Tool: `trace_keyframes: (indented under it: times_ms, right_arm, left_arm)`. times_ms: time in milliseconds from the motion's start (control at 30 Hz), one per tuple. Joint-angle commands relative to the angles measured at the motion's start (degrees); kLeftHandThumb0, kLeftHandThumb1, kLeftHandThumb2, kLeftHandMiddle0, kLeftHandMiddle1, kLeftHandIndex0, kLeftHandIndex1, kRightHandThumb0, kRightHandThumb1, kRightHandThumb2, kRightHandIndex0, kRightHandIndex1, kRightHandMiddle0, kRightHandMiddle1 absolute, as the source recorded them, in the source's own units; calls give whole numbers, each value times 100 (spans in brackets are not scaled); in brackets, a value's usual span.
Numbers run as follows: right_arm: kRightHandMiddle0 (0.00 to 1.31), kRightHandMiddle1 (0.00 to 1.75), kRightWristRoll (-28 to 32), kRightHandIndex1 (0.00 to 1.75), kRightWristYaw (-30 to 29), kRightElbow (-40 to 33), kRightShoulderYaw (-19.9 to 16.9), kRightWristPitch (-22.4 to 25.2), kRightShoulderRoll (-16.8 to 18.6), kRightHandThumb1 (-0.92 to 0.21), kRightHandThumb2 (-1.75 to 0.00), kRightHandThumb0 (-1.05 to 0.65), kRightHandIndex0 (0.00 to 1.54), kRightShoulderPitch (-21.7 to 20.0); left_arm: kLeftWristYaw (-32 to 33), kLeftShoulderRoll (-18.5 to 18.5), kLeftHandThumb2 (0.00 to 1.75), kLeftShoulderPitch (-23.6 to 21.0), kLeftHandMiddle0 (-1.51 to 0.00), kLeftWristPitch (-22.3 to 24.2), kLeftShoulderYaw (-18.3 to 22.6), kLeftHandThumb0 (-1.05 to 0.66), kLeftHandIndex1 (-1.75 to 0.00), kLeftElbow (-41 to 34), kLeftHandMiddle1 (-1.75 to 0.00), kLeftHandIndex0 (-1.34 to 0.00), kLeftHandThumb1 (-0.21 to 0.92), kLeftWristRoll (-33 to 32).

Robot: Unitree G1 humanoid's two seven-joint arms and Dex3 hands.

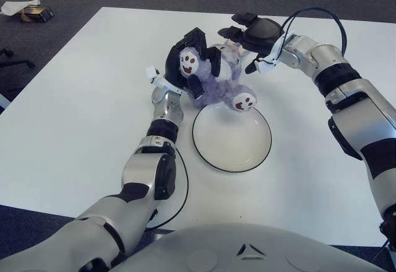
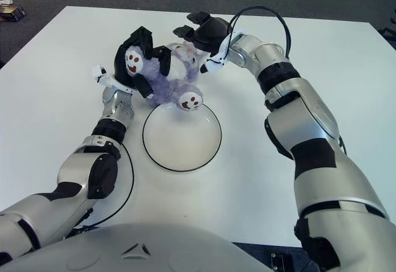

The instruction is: Put the doll into the plate.

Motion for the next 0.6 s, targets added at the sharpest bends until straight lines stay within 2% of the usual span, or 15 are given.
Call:
trace_keyframes:
  times_ms: [0, 433, 567]
  right_arm:
    - [0, 12, 133, 0, 131, 223, -19, 131, 239, -55, -69, -84, 0, -158]
    - [0, 14, 238, 0, 160, 511, -9, 151, 501, -56, -66, -84, 0, -225]
    - [0, 16, 280, 0, 174, 601, -3, 183, 625, -58, -62, -90, 1, -179]
  left_arm:
    - [-31, -53, 175, -108, -100, 87, 7, 0, -175, 4, -153, -76, -14, -3]
    - [212, -85, 175, -15, -100, 135, -88, 0, -175, -117, -154, -75, -13, 209]
    - [272, -106, 175, -5, -99, 111, -97, 0, -175, -153, -155, -74, -13, 246]
